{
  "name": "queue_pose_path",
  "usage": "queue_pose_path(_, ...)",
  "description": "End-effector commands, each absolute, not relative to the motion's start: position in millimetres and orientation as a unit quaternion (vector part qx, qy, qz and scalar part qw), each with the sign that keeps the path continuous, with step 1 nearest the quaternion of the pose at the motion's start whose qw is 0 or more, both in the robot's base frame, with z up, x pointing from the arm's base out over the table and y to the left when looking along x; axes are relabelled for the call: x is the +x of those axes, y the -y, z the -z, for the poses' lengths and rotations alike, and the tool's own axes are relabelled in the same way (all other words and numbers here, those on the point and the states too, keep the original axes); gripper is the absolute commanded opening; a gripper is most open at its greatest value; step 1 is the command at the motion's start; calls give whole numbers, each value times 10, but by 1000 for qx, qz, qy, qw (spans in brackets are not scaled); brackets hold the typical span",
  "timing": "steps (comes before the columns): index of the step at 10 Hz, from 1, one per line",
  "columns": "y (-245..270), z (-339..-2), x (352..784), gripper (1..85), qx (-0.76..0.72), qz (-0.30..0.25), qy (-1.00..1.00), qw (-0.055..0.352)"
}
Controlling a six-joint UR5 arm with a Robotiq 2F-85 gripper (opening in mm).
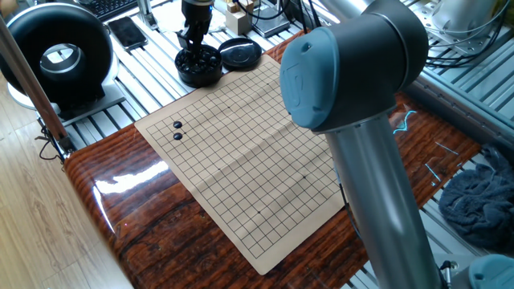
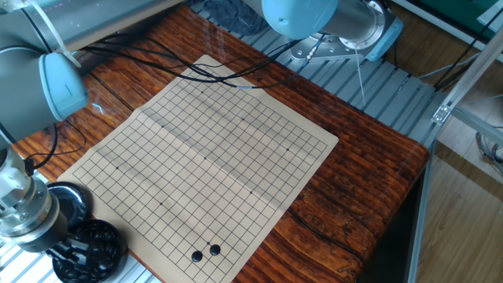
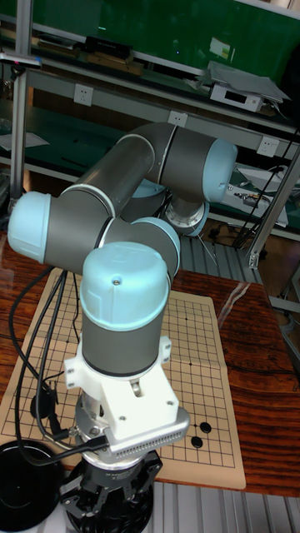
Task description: Play the first move as black on the 3-4 point in the upper right corner of the Go board
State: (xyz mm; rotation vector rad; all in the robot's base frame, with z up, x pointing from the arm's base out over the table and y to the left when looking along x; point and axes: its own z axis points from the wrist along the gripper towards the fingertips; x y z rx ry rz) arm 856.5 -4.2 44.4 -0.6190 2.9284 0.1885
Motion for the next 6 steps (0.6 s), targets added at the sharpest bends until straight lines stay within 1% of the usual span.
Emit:
queue_pose_path(1, 37, -435, 8590, 370, -203, -65, -974, 75)
queue_pose_path(5, 20, -387, 8609, 367, -201, -68, -974, 76)
queue_pose_path(6, 16, -387, 8604, 353, -200, -69, -975, 76)
